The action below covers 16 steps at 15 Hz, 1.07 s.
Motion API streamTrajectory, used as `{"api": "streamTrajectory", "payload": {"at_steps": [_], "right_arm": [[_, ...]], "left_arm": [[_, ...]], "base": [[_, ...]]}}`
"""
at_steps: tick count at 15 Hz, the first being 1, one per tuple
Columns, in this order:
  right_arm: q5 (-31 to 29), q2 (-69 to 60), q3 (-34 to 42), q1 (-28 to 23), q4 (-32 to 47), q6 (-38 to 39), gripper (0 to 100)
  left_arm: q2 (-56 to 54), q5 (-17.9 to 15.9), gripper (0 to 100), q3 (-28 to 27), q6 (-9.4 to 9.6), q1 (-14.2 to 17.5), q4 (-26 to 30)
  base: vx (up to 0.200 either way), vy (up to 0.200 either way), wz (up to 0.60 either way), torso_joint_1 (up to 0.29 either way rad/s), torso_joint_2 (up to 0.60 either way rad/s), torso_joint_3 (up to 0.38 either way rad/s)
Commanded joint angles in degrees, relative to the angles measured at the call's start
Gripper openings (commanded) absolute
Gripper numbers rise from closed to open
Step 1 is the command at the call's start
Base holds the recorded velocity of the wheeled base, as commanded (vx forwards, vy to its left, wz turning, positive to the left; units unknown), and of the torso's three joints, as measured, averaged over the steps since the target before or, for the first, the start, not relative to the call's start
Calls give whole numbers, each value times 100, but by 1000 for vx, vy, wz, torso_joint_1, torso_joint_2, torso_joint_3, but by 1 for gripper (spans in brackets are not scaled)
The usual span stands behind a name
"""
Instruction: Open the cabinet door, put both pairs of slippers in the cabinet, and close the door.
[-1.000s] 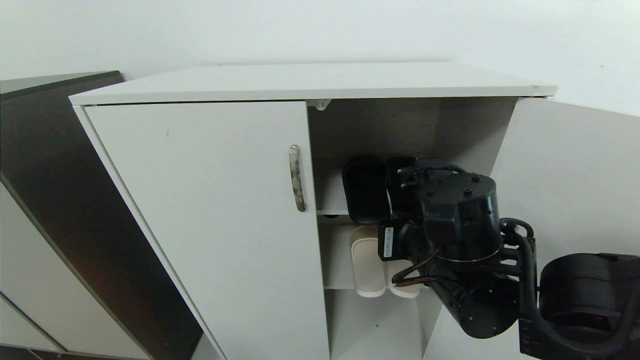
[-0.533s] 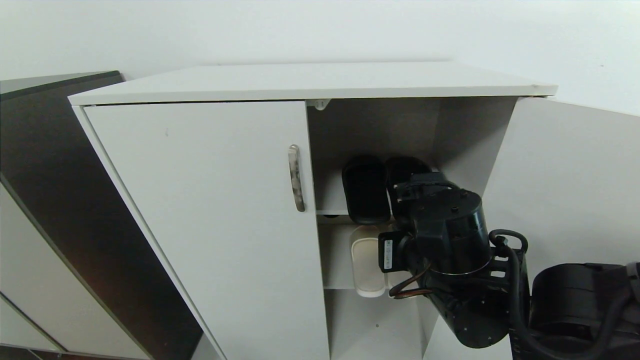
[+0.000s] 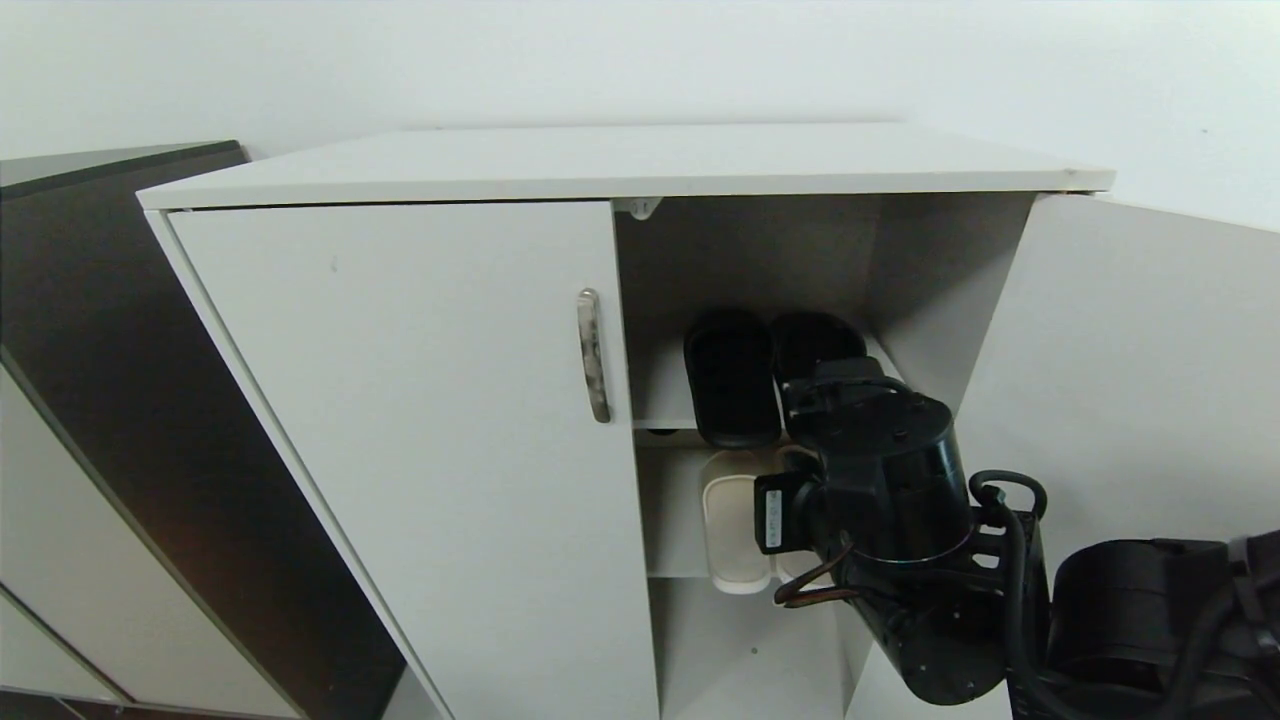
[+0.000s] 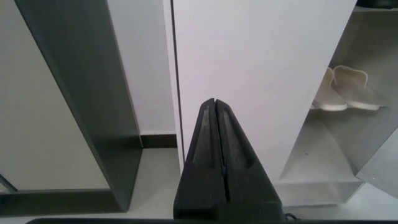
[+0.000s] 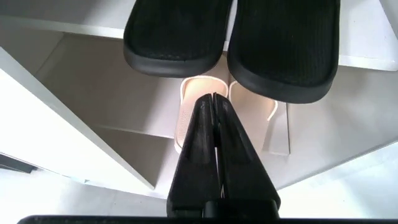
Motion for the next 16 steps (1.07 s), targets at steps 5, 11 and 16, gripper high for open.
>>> {"api": "streamTrajectory", "payload": {"at_steps": [5,11,16], "right_arm": [[0,28,16,-4,2,1,0],[35,28,122,-66,-16,1,0],[43,54,175,-83,-95,-17,0]], "left_arm": [[-1,-2,0,0,-1,0,0],[-1,-2,0,0,-1,0,0],[-1,-2,0,0,-10,0,0]], "base": [[-200,0,0,3,2,2],[-200,0,0,6,1,1],[-200,0,0,2,2,2]]}}
